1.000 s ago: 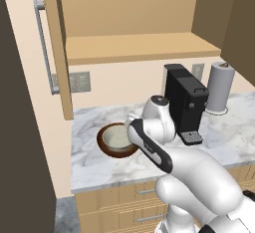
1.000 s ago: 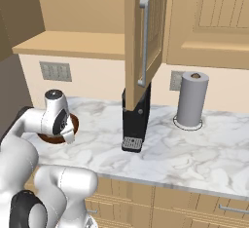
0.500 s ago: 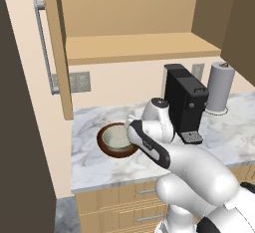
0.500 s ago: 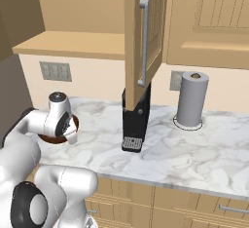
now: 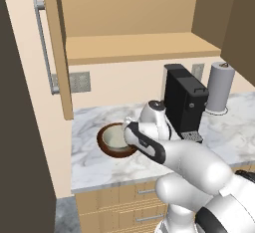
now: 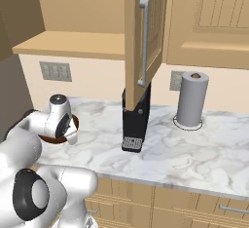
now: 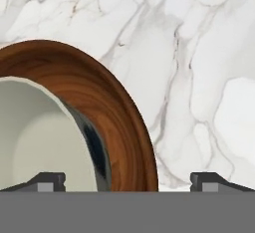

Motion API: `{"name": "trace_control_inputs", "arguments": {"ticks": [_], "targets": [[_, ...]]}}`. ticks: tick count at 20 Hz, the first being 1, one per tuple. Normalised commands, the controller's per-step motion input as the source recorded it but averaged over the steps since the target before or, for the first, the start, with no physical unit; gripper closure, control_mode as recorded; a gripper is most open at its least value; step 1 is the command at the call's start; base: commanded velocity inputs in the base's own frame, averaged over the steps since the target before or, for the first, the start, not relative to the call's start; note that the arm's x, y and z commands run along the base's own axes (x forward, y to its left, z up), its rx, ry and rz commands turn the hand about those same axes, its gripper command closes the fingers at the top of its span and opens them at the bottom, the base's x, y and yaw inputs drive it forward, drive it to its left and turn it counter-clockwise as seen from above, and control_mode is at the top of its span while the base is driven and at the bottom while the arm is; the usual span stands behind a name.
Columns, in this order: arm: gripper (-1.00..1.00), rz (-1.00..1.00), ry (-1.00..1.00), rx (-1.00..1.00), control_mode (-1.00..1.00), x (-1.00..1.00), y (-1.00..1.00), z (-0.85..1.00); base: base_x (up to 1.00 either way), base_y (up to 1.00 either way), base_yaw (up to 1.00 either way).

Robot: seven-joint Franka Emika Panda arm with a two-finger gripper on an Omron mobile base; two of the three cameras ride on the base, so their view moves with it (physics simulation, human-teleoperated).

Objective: Pick up the bowls on the counter and stack them on top of one another in the open cabinet. Place the smaller bowl on top of the larger bowl.

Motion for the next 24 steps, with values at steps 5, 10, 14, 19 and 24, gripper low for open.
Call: {"name": "trace_control_inputs", "arguments": {"ticks": [5,10,14,19,24], "targets": [[-1.00,0.00,-0.01,0.00,-1.00,0.09,0.09,-0.16,0.00,0.00,0.00],[-1.00,0.01,0.00,-0.01,-1.00,0.01,-0.01,-0.23,0.00,0.00,0.00],[-1.00,0.01,-0.01,0.00,-1.00,0.06,0.01,-0.18,0.00,0.00,0.00],[1.00,0.00,-0.02,0.00,-1.00,0.08,0.05,-0.15,0.00,0.00,0.00],[1.00,0.00,-0.01,0.00,-1.00,-0.05,0.01,-0.07,0.00,0.00,0.00]]}}
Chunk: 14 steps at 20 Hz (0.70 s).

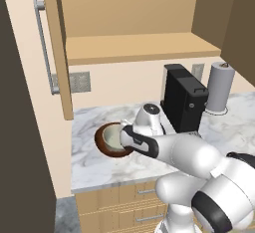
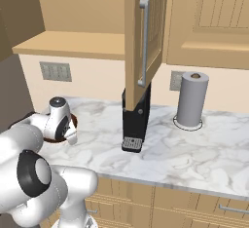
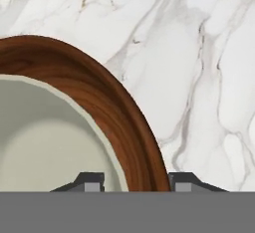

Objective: Pick up the bowls on the counter and stack them on top of one another in the open cabinet. Place the smaller bowl on top of the larger bowl.

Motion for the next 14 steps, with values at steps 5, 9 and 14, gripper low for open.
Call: {"name": "trace_control_inputs", "arguments": {"ticks": [5,9,14], "targets": [[1.00,0.00,0.00,0.02,-1.00,-0.19,0.00,-0.11,0.00,0.00,0.00],[1.00,-0.01,-0.03,0.02,-1.00,-0.28,-0.01,-0.02,0.00,0.00,0.00],[1.00,-0.02,-0.05,0.02,-1.00,-0.23,-0.01,0.30,0.00,0.00,0.00]]}}
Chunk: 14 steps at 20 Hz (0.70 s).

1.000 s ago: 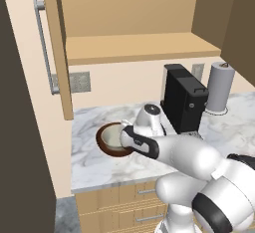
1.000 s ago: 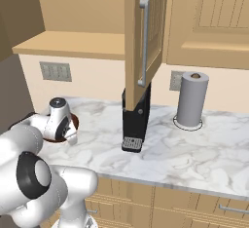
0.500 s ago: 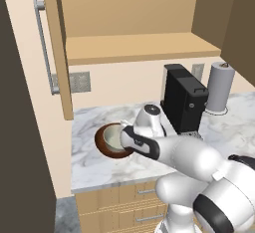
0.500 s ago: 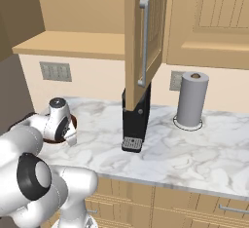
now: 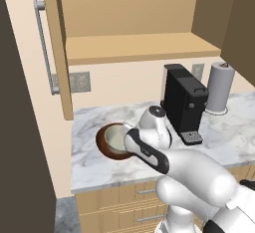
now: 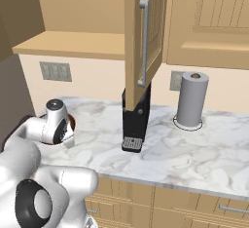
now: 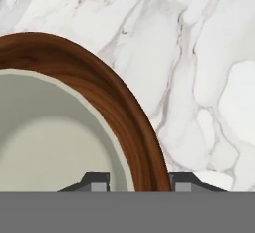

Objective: Pick up the bowls on the counter and stack them on top of one another in the open cabinet. Place the smaller bowl on top of the larger bowl.

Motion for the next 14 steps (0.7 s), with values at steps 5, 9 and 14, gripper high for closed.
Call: {"name": "trace_control_inputs", "arguments": {"ticks": [5,9,14], "targets": [[1.00,-0.05,-0.03,0.01,-1.00,-0.16,0.00,0.38,0.00,0.00,0.00],[1.00,-0.06,-0.01,0.00,-1.00,-0.10,0.00,0.36,0.00,0.00,0.00],[1.00,-0.02,0.00,0.00,-1.00,-0.09,0.00,0.37,0.00,0.00,0.00]]}}
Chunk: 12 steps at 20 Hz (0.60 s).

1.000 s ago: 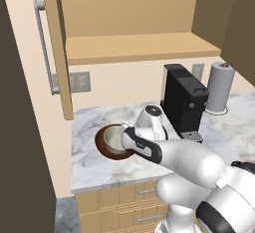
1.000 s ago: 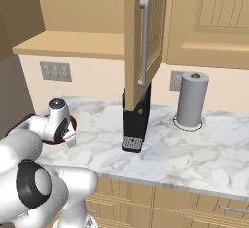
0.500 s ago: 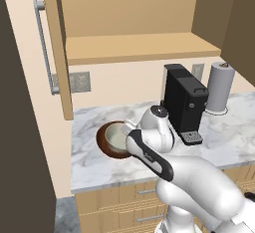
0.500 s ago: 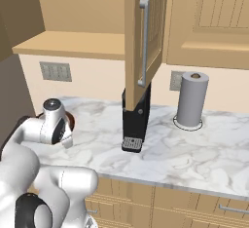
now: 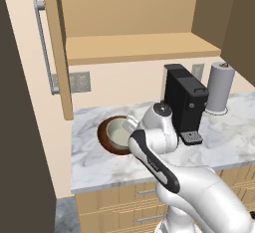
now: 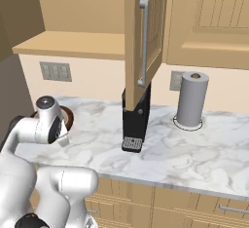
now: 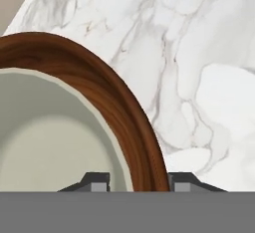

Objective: Pick up the bowls on the counter and stack them on top of one another in the open cabinet. Place the smaller bowl on top of the larger bowl.

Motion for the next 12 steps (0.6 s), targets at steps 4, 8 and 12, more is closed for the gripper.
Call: {"name": "trace_control_inputs", "arguments": {"ticks": [4,8,12], "targets": [[1.00,-0.02,-0.01,0.00,-1.00,-0.14,-0.02,0.42,0.00,0.00,0.00],[1.00,-0.16,-0.02,0.01,-1.00,-0.10,-0.01,0.37,0.00,0.00,0.00],[1.00,-0.21,-0.03,0.01,-1.00,-0.07,0.00,0.32,0.00,0.00,0.00]]}}
